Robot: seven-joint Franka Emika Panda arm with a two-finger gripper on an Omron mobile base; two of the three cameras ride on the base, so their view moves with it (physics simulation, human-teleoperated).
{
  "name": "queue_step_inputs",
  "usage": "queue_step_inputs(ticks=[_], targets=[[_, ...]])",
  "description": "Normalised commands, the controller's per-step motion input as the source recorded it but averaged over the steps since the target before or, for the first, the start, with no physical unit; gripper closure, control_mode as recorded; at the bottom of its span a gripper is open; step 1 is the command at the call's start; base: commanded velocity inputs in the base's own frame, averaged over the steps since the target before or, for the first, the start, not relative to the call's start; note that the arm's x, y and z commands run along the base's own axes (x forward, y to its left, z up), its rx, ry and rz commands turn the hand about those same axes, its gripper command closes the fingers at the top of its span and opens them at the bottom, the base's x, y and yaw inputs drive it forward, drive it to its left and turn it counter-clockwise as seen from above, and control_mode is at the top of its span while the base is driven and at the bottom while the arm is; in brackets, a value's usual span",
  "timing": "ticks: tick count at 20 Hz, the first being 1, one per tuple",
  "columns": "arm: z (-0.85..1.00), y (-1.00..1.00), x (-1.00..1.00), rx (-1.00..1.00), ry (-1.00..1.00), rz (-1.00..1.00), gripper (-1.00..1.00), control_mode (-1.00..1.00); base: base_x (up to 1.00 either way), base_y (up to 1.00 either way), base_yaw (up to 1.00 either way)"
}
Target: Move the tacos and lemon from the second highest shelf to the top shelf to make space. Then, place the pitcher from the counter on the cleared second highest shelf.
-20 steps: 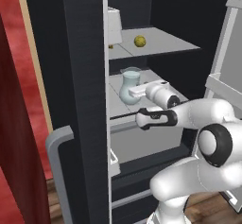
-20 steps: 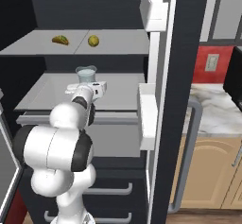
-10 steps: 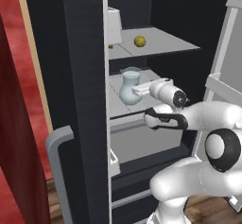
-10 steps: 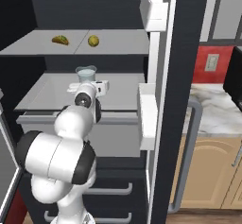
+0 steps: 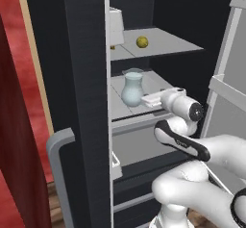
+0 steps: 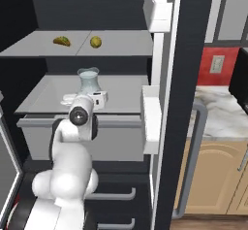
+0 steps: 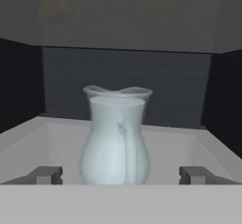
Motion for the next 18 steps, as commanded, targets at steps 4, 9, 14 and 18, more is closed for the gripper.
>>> queue_step_inputs(ticks=[4,9,14,18], targets=[[0.96,0.00,-0.74,-0.03,0.16,0.00,-1.00,-1.00,0.00,0.00,0.00],[0.82,0.00,-0.73,-0.09,0.35,-0.01,-1.00,-1.00,0.00,0.00,0.00],[0.06,0.00,-0.99,-0.15,0.29,0.00,-1.00,-1.00,0.00,0.00,0.00],[-0.31,0.00,-1.00,-0.10,0.17,0.00,-1.00,-1.00,0.00,0.00,0.00]])
